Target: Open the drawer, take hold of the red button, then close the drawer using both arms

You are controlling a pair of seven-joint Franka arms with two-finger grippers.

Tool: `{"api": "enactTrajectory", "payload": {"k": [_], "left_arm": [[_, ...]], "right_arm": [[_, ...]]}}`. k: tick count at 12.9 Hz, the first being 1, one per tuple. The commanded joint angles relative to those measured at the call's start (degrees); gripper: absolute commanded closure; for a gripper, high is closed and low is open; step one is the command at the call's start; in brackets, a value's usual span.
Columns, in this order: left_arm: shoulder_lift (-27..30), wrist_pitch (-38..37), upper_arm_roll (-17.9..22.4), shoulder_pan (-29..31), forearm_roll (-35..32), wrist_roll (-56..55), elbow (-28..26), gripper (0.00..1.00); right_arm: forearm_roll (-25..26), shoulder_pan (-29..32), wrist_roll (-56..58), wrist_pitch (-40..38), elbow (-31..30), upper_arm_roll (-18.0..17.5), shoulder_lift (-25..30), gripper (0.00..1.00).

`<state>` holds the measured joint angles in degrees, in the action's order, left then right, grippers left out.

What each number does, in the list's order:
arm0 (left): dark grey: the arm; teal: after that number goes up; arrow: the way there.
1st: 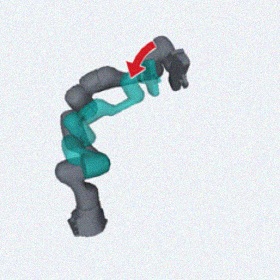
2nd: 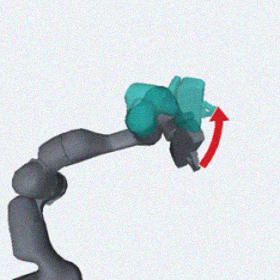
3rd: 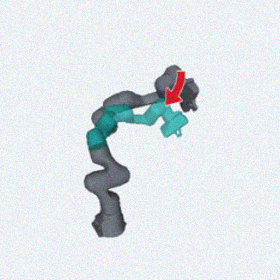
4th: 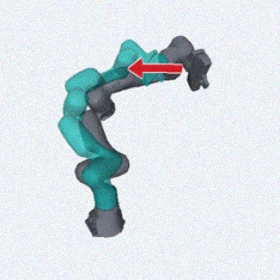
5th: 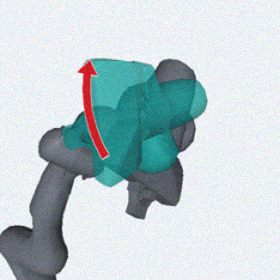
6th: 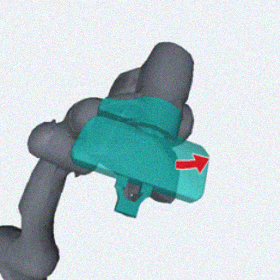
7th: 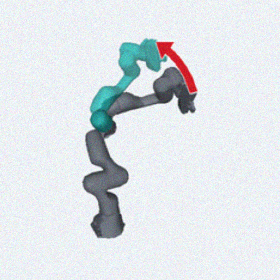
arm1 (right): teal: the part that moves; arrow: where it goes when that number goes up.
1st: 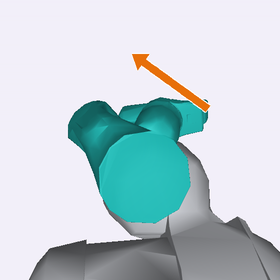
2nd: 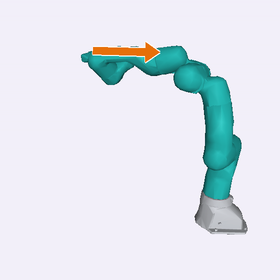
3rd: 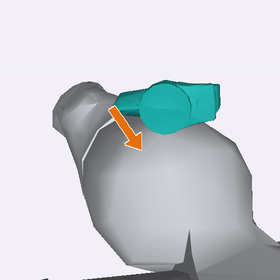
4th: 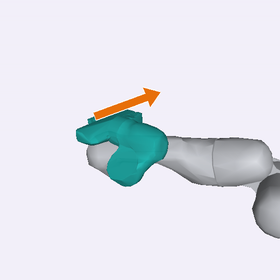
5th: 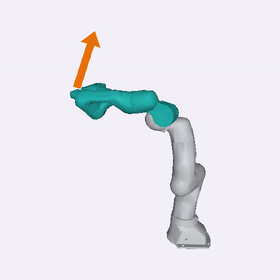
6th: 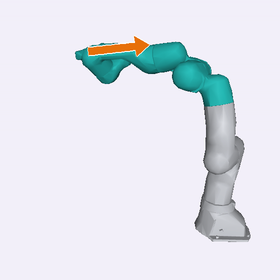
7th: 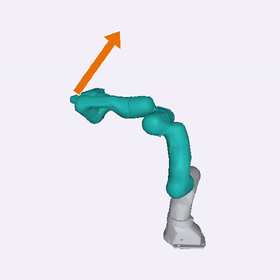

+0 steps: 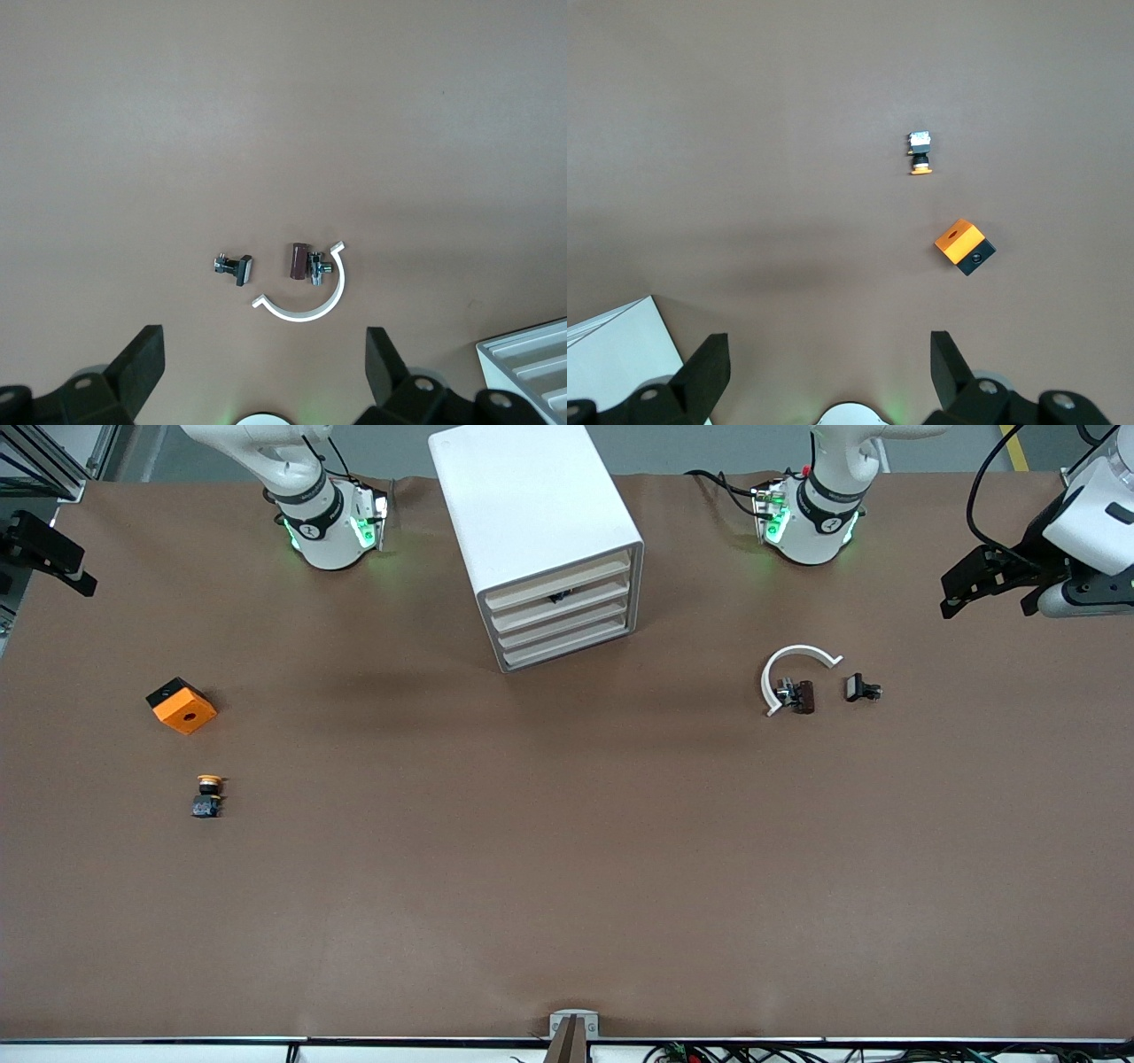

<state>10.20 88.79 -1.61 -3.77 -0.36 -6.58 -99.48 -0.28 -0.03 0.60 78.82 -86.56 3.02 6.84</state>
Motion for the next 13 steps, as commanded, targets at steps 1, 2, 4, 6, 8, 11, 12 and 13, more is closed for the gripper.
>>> {"api": "enactTrajectory", "payload": {"k": [1, 2, 4, 6, 8, 11, 12, 13], "left_arm": [[-0.5, -1.2, 0.1, -0.2, -1.0, 0.4, 1.3, 0.0], [-0.6, -1.2, 0.1, -0.1, -1.0, 0.5, 1.4, 0.0], [-2.0, -1.2, 0.2, -0.1, -1.1, 0.4, 2.4, 0.0], [-5.6, -1.2, 0.3, 0.1, -2.3, 0.6, 5.1, 0.0], [-9.1, -0.9, 0.2, 0.0, -2.2, 1.6, 5.3, 0.0], [-15.5, 4.4, -0.2, -0.8, -1.8, -1.9, 5.0, 0.0], [-17.6, 7.2, -0.3, -0.8, -0.9, -5.4, 4.8, 0.0], [-19.9, 10.0, -1.0, -1.6, -0.3, -9.8, 4.8, 0.0]], "right_arm": [[-2.3, 0.0, -0.5, 0.5, -1.2, 0.4, 1.4, 0.0], [-2.4, 0.2, -0.6, 0.5, -1.2, 0.4, 1.3, 0.0], [-2.9, 0.6, -0.6, 0.5, -1.2, 0.5, 1.3, 0.0], [-2.8, 0.6, -0.5, 0.4, -1.2, 0.6, 1.3, 0.0], [-2.7, 0.6, -0.5, 0.0, -1.2, 0.5, 1.3, 0.0], [-1.9, 0.6, -0.5, -0.3, -1.2, 0.4, 1.3, 0.0], [-1.9, 0.6, -0.5, -0.2, -1.2, 0.4, 1.3, 0.0], [-1.7, 0.6, -0.5, -0.2, -1.2, 0.4, 1.3, 0.0]]}}
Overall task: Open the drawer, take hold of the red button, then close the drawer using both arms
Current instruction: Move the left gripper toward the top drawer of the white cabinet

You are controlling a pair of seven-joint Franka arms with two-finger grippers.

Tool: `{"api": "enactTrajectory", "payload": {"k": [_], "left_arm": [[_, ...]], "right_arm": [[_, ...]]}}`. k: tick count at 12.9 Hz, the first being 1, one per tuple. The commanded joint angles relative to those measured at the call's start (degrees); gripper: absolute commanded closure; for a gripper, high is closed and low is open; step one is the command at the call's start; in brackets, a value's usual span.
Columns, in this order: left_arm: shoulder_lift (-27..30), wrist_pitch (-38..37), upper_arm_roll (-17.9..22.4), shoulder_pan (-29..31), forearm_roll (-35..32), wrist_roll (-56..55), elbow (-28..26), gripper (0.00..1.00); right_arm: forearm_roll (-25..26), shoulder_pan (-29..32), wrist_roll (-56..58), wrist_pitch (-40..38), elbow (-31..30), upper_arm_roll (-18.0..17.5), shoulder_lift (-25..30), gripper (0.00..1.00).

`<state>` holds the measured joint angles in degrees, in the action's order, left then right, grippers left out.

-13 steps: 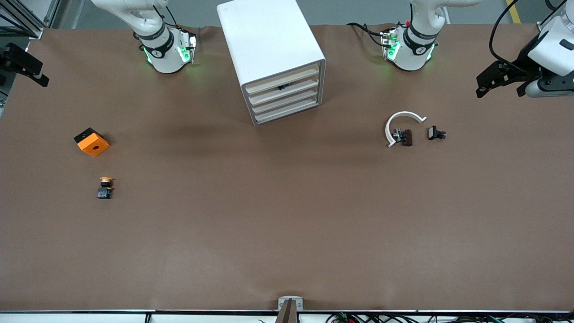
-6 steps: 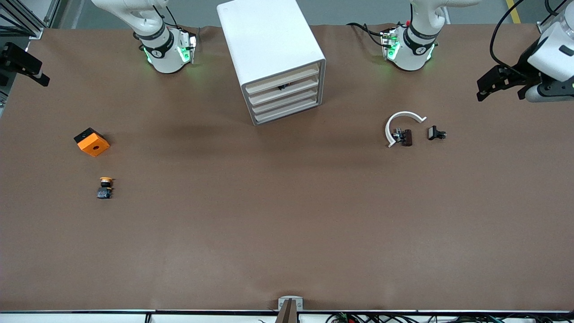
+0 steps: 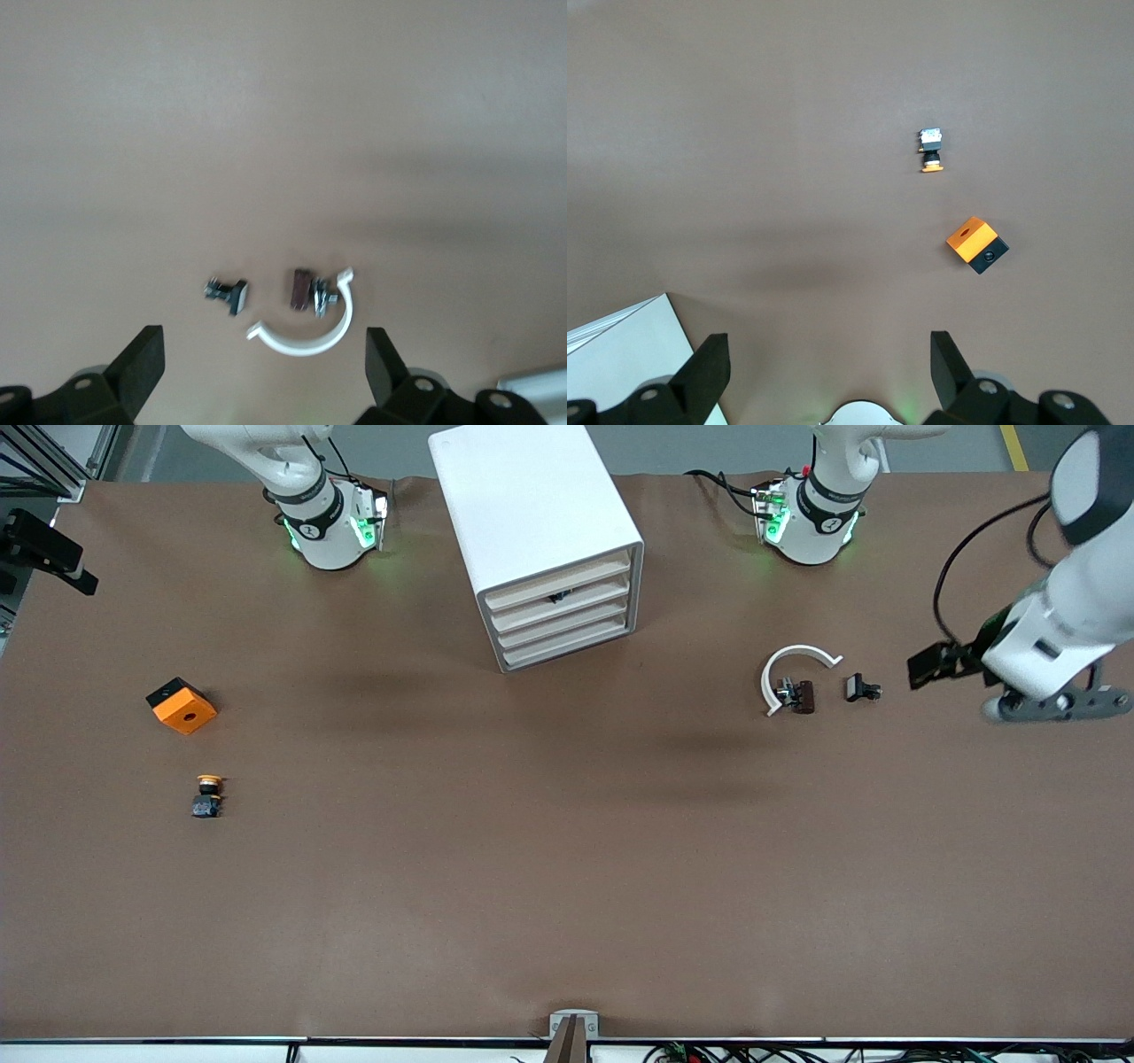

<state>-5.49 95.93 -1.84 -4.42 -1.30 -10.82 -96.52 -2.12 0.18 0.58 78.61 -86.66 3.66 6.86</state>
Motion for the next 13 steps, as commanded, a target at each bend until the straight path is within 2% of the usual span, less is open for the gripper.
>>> {"api": "enactTrajectory", "payload": {"k": [1, 5, 9, 13], "left_arm": [[-6.1, 4.3, -1.6, -2.3, 0.3, -10.0, 1.9, 0.0], [-14.3, 9.2, -1.8, -8.9, 0.5, -32.1, 2.2, 0.0], [-24.1, 11.3, -1.9, -17.4, 1.5, -59.7, 4.0, 0.0], [-30.9, 11.3, -1.9, -21.4, 13.0, -95.6, 6.5, 0.0]], "right_arm": [[0.4, 0.3, -0.5, 0.0, -1.1, -0.3, 1.3, 0.0], [0.6, 0.3, -0.5, -0.1, -1.1, -0.4, 1.3, 0.0], [0.6, 0.4, -0.4, -0.1, -1.1, -0.2, 1.3, 0.0], [2.5, 0.4, -0.4, -0.1, -1.1, -0.2, 1.3, 0.0]]}}
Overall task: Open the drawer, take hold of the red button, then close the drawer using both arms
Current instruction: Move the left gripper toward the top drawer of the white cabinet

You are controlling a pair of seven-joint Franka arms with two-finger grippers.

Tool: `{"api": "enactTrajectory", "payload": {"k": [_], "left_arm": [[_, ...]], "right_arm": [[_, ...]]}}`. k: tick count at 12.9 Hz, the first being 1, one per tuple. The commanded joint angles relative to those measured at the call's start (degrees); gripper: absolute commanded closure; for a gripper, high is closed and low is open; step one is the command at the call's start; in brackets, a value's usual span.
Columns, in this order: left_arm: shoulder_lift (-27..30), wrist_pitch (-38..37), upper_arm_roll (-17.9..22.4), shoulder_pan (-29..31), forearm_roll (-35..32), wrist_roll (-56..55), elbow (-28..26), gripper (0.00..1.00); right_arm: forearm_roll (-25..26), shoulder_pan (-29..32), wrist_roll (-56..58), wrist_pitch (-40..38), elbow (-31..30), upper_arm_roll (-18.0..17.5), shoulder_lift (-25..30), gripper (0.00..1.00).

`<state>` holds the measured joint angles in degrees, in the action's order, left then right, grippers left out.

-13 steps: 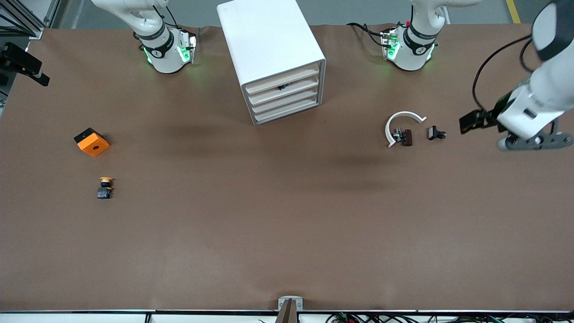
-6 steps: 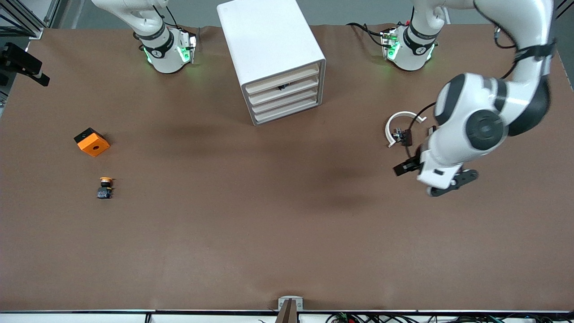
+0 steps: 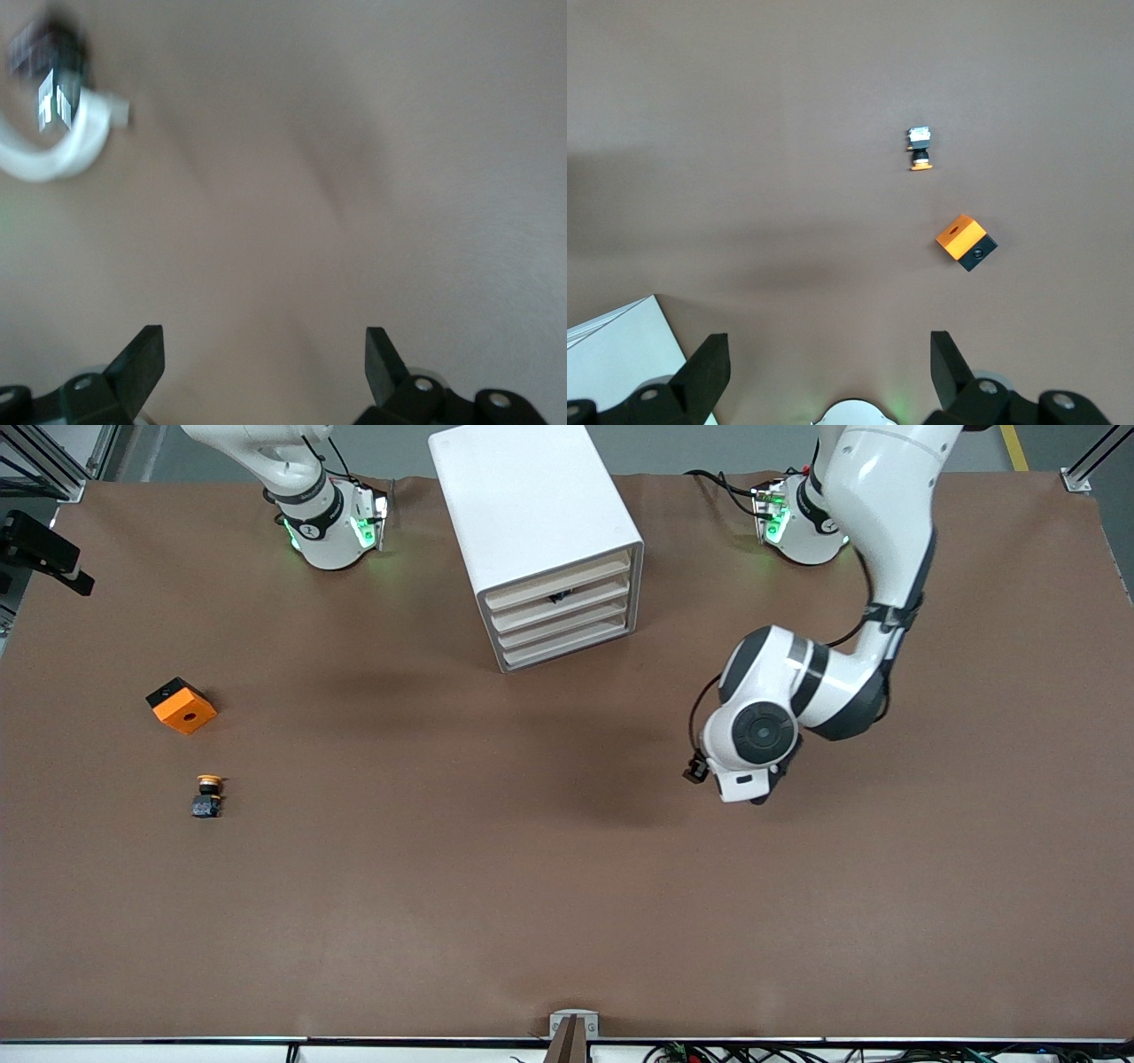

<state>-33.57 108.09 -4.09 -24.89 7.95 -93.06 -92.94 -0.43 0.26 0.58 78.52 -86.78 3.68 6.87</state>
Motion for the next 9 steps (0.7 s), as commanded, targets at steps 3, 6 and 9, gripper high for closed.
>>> {"api": "enactTrajectory", "payload": {"k": [3, 6, 9], "left_arm": [[-4.7, -1.3, 0.1, -3.1, 13.6, -28.9, 2.9, 0.0], [-5.1, -1.7, -0.7, -3.9, 27.2, -33.8, 2.6, 0.0], [-5.4, -4.7, -0.8, -5.8, 31.9, -38.2, 2.9, 0.0]], "right_arm": [[0.8, 0.3, -0.5, -0.3, -0.9, -0.4, 1.3, 0.0], [0.7, 0.3, -0.5, -0.3, -0.9, -0.3, 1.2, 0.0], [0.7, 0.3, -0.5, -0.3, -0.9, -0.3, 1.2, 0.0]]}}
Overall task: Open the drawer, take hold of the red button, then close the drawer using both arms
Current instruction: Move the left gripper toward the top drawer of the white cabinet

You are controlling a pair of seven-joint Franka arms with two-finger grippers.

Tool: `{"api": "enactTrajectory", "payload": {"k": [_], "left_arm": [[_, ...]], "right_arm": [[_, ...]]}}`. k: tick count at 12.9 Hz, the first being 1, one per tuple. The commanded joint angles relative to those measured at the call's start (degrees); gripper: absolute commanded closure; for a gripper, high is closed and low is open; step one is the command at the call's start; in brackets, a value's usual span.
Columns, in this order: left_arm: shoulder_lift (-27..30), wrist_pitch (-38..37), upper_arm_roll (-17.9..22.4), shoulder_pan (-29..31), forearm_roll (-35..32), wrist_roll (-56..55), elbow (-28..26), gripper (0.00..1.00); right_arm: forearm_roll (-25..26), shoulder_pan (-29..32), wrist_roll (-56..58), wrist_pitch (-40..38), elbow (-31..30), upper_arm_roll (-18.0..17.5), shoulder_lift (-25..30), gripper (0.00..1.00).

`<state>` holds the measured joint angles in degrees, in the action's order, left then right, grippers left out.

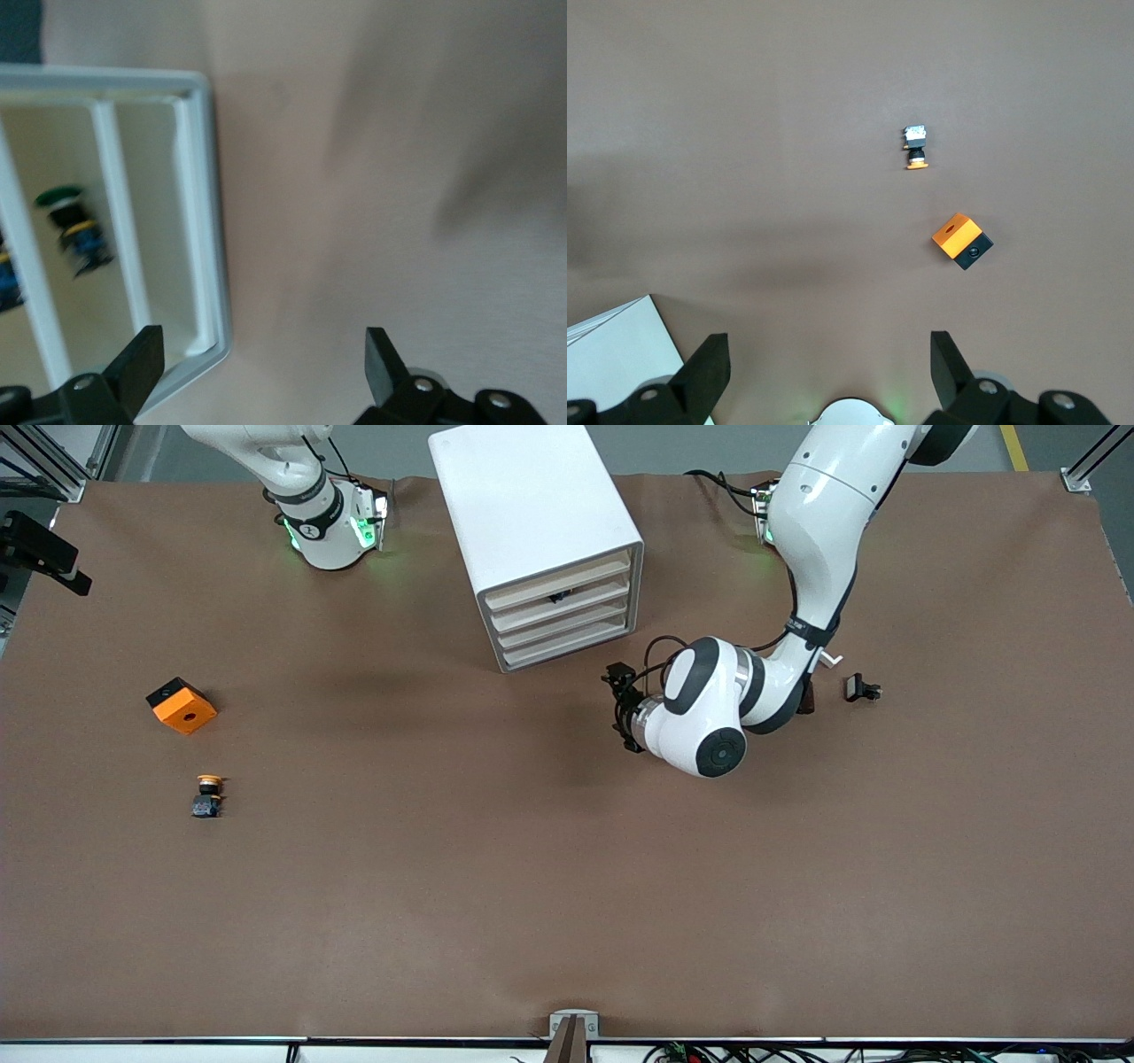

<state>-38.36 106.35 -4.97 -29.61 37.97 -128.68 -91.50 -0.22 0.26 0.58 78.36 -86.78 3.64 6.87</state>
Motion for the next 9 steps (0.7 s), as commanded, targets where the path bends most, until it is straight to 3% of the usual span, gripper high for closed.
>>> {"api": "enactTrajectory", "payload": {"k": [1, 3, 9], "left_arm": [[-0.8, -7.5, 0.0, -1.1, 3.7, -1.9, 1.5, 0.0], [-1.8, -11.5, -0.1, -1.1, 8.2, -0.5, 1.8, 0.0], [-3.8, -16.2, -3.6, -1.1, 10.7, 0.3, 1.8, 0.02]], "right_arm": [[0.5, 0.3, -0.5, -0.1, -0.9, -0.3, 1.2, 0.0], [0.5, 0.4, -0.5, -0.1, -1.0, -0.2, 1.2, 0.0], [0.5, 0.4, -0.5, -0.3, -0.9, -0.1, 1.1, 0.0]]}}
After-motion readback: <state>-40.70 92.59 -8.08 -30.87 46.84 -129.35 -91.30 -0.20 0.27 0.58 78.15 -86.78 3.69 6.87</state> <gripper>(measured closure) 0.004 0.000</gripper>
